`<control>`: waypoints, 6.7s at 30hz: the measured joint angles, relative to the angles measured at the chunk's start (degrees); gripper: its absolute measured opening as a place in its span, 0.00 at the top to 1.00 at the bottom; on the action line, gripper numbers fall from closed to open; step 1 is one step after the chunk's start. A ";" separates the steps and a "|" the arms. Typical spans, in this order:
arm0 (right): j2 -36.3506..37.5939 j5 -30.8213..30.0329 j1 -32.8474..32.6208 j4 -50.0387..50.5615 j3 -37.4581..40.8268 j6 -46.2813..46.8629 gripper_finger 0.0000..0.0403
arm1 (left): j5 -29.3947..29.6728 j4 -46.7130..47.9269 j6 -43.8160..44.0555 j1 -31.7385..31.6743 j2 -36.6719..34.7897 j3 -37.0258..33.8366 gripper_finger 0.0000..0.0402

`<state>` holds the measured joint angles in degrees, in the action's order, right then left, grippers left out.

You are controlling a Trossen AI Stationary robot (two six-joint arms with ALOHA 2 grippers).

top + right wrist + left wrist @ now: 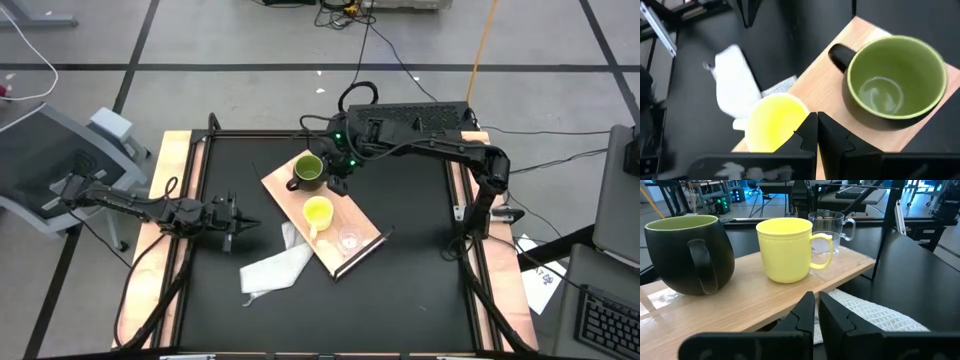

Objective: Stack small to large cups/mugs on shelf
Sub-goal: Adjust all the mugs

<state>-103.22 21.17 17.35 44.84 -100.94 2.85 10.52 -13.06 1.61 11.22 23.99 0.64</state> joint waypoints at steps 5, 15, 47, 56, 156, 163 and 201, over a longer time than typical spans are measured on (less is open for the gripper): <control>0.13 0.02 -0.36 -0.49 0.97 -2.12 1.00 | 0.01 0.04 0.00 0.00 0.00 0.00 0.94; -0.86 -0.03 -1.41 0.56 1.18 3.40 0.86 | 0.02 1.38 0.24 0.02 0.00 0.00 0.94; -1.83 -3.60 -2.44 -0.01 8.12 6.44 0.44 | 0.00 1.25 1.66 0.00 0.00 0.00 0.94; -1.83 -6.16 -2.65 0.26 8.12 5.55 0.44 | -0.02 1.25 1.73 0.02 0.00 0.00 0.94; -5.90 -32.13 -12.52 2.11 7.99 28.95 0.99 | -0.09 4.79 3.13 0.07 0.00 0.00 0.94; -5.90 -33.35 -13.34 2.17 7.99 29.47 0.99 | -0.09 4.76 3.23 0.07 0.00 0.00 0.94; -6.14 -29.96 -13.73 -4.74 8.21 30.58 0.72 | -0.09 5.57 4.50 0.07 0.00 0.00 0.94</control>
<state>-109.36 -8.80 3.62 40.10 -92.73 33.43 10.44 -7.49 6.11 11.29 23.99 0.64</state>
